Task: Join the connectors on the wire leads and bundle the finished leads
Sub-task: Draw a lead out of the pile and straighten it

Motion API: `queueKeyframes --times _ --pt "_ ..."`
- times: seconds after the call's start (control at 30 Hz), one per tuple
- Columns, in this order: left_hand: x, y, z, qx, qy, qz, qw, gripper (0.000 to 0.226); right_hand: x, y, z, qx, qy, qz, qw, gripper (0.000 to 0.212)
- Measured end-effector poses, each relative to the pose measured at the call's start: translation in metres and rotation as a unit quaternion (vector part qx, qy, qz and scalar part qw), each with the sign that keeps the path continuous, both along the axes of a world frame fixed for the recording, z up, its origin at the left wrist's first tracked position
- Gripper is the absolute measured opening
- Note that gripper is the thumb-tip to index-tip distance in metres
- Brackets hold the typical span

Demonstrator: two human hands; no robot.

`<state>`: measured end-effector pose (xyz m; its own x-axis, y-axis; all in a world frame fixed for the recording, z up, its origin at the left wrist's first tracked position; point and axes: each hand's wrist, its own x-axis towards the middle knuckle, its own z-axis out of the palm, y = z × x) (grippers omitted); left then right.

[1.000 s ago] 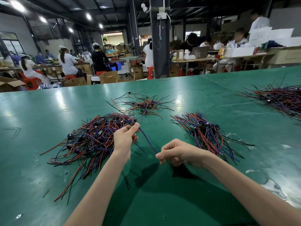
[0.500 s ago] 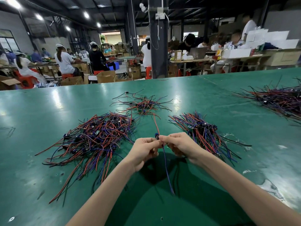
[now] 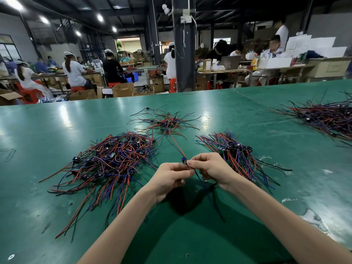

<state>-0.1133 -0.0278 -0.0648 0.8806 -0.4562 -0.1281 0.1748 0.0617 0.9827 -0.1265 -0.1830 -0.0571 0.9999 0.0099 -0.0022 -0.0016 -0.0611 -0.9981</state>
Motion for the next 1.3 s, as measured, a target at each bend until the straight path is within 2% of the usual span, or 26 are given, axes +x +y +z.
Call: queueKeyframes --times 0.2,0.37,0.5,0.57,0.6,0.63,0.67,0.73,0.77,0.87,0.97,1.07,1.17,1.23,1.3 --pt "-0.001 -0.001 0.003 0.019 0.015 0.005 1.0 0.01 0.002 -0.006 0.01 0.04 -0.026 -0.047 0.998 0.011" --pt "-0.003 0.001 0.007 -0.005 0.029 0.025 0.999 0.011 0.009 -0.043 0.032 0.102 -0.059 -0.175 0.978 0.008" --pt "-0.003 0.001 0.011 -0.03 0.029 0.042 0.998 0.01 0.014 -0.075 0.034 0.026 -0.052 -0.264 0.963 0.017" --pt "-0.003 0.0 0.01 -0.018 0.0 0.054 0.998 0.011 0.018 -0.087 0.028 -0.07 -0.035 -0.301 0.951 0.023" --pt "-0.003 -0.001 0.009 0.02 -0.045 0.068 0.997 0.011 0.019 -0.091 0.024 -0.137 -0.022 -0.318 0.938 0.025" --pt "-0.002 -0.001 0.007 0.088 -0.117 0.088 0.985 0.012 0.02 -0.093 0.02 -0.207 -0.006 -0.333 0.92 0.025" --pt "-0.002 -0.001 0.004 0.173 -0.21 0.105 0.957 0.012 0.02 -0.094 0.017 -0.271 0.008 -0.344 0.899 0.023" --pt "-0.003 0.001 -0.003 0.319 -0.375 0.11 0.863 0.016 0.02 -0.093 0.011 -0.357 0.029 -0.349 0.866 0.018" --pt "-0.004 0.002 -0.005 0.356 -0.419 0.101 0.829 0.018 0.02 -0.091 0.01 -0.381 0.035 -0.349 0.856 0.018" --pt "-0.003 0.005 -0.006 0.4 -0.462 0.106 0.784 0.022 0.018 -0.086 0.007 -0.445 0.037 -0.35 0.823 0.023" --pt "0.002 0.014 0.002 0.439 -0.522 0.18 0.708 0.022 0.015 -0.078 0.004 -0.515 0.01 -0.362 0.777 0.032" --pt "0.012 0.03 0.015 0.428 -0.541 0.309 0.655 0.016 0.012 -0.067 0.002 -0.56 -0.059 -0.372 0.738 0.031" --pt "0.023 0.05 0.024 0.414 -0.504 0.433 0.622 0.021 0.012 -0.054 -0.001 -0.574 -0.126 -0.344 0.732 0.025" --pt "0.031 0.068 0.026 0.441 -0.444 0.486 0.61 0.025 0.013 -0.045 -0.003 -0.572 -0.157 -0.316 0.741 0.021" --pt "0.04 0.09 0.026 0.491 -0.344 0.514 0.613 0.027 0.013 -0.037 -0.004 -0.563 -0.187 -0.297 0.748 0.018"
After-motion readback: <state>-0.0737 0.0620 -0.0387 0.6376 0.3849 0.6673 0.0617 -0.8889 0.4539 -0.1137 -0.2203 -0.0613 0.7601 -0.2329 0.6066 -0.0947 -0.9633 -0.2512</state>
